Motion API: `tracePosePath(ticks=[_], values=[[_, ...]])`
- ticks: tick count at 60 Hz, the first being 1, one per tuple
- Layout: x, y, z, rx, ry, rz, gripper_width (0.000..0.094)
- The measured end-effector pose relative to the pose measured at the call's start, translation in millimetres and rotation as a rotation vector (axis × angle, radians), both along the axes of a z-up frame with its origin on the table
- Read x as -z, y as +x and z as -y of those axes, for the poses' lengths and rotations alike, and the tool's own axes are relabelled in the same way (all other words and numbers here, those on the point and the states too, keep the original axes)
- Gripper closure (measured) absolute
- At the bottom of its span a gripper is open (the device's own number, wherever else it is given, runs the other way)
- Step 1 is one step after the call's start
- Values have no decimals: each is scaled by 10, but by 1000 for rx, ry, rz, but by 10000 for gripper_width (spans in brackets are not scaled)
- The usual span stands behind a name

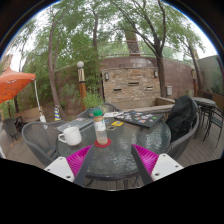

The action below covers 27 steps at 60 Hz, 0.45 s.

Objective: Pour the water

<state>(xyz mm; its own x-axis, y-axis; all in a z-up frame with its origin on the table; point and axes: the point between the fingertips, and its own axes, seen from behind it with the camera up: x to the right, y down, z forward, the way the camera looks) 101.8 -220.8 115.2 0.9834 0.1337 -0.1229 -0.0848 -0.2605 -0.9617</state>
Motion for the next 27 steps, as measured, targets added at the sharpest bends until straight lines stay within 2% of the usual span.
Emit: tracePosePath(ticks=[27], values=[[-120,114,247,13,1,-17,99]])
